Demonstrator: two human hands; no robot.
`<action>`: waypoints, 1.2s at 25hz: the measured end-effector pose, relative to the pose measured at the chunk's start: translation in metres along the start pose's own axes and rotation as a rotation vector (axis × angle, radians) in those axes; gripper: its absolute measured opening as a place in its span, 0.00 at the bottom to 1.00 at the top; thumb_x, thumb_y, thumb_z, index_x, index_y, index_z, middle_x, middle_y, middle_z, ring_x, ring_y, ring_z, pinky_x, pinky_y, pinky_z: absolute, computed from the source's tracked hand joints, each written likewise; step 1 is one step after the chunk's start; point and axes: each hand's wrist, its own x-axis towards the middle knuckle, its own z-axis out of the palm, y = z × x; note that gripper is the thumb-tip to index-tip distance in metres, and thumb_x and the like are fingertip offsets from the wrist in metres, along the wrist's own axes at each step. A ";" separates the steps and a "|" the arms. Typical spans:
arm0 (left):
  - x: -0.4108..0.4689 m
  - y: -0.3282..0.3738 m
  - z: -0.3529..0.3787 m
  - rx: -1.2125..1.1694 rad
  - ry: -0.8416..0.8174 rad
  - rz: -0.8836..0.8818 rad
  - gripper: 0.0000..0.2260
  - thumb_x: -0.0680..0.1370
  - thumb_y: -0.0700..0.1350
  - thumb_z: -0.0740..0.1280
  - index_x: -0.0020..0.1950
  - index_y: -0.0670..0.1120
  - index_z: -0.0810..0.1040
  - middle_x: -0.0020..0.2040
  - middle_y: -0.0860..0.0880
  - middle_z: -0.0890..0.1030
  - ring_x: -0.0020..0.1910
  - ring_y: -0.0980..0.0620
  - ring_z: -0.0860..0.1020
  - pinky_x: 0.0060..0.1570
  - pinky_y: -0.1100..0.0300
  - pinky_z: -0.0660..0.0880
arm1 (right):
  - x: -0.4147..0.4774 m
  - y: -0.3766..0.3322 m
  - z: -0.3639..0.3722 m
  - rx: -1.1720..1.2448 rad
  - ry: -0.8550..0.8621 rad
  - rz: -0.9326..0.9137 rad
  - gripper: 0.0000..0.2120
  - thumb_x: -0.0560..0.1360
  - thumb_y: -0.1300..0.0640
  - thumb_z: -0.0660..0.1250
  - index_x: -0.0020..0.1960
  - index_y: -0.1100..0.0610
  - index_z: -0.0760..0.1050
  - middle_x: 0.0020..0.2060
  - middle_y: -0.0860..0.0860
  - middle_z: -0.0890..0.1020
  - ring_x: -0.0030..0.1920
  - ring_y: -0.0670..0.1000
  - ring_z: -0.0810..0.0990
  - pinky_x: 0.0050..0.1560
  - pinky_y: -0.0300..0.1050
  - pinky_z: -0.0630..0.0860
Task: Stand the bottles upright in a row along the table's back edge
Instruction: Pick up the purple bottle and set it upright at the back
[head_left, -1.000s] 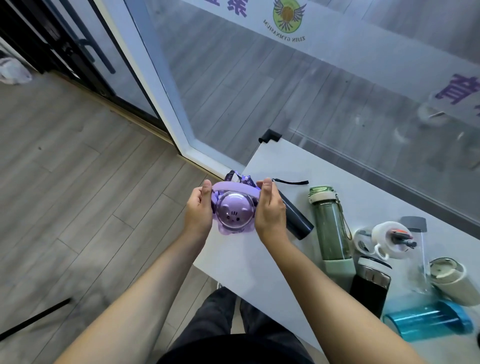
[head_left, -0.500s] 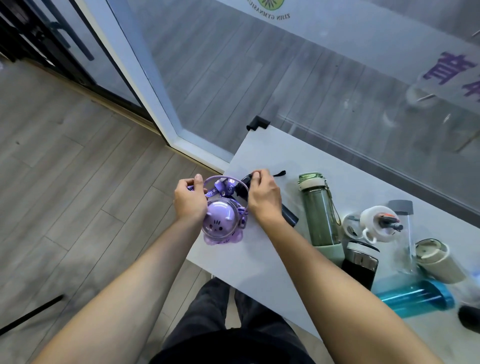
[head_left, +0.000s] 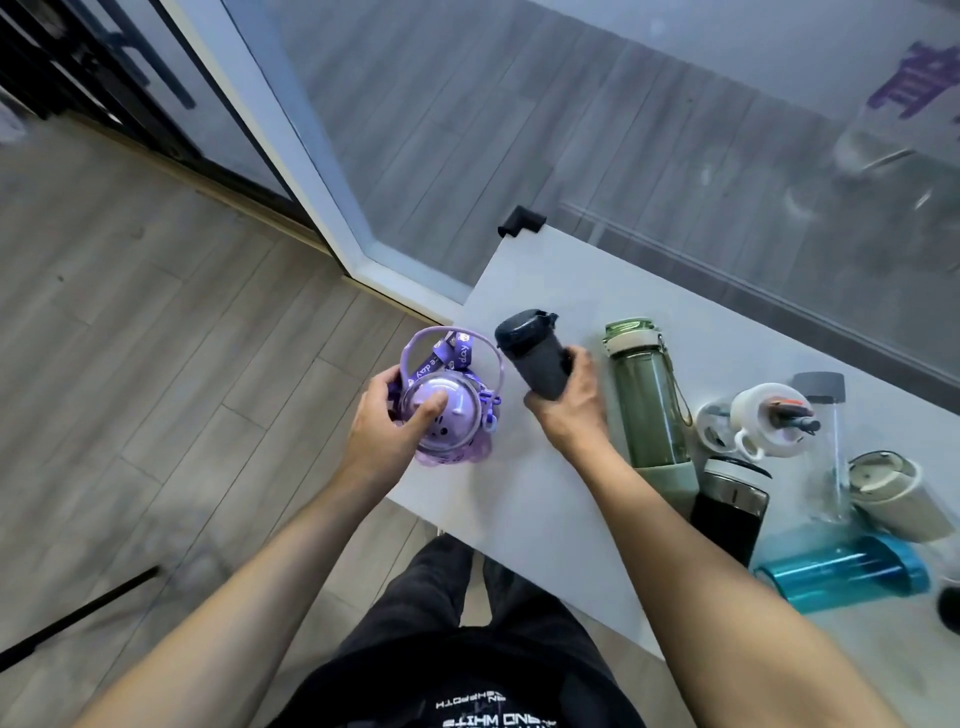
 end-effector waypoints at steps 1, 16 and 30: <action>-0.001 0.001 0.000 0.004 0.006 0.010 0.25 0.70 0.62 0.72 0.64 0.58 0.71 0.61 0.53 0.78 0.56 0.58 0.79 0.54 0.56 0.79 | -0.006 0.001 -0.005 0.132 0.042 0.005 0.29 0.65 0.55 0.73 0.62 0.46 0.65 0.56 0.46 0.76 0.53 0.55 0.79 0.52 0.50 0.77; 0.003 0.009 0.009 0.006 -0.005 0.048 0.22 0.71 0.61 0.73 0.61 0.56 0.73 0.56 0.54 0.80 0.55 0.52 0.81 0.56 0.48 0.80 | -0.065 0.023 -0.016 0.102 0.049 0.276 0.38 0.68 0.53 0.79 0.73 0.59 0.66 0.66 0.56 0.76 0.66 0.56 0.76 0.64 0.47 0.73; 0.030 -0.012 -0.014 -0.153 -0.150 -0.030 0.22 0.70 0.57 0.75 0.61 0.54 0.76 0.54 0.60 0.82 0.52 0.69 0.79 0.54 0.65 0.77 | -0.076 -0.088 0.018 0.340 -0.144 0.349 0.21 0.83 0.49 0.56 0.73 0.55 0.66 0.67 0.55 0.76 0.62 0.54 0.73 0.58 0.45 0.67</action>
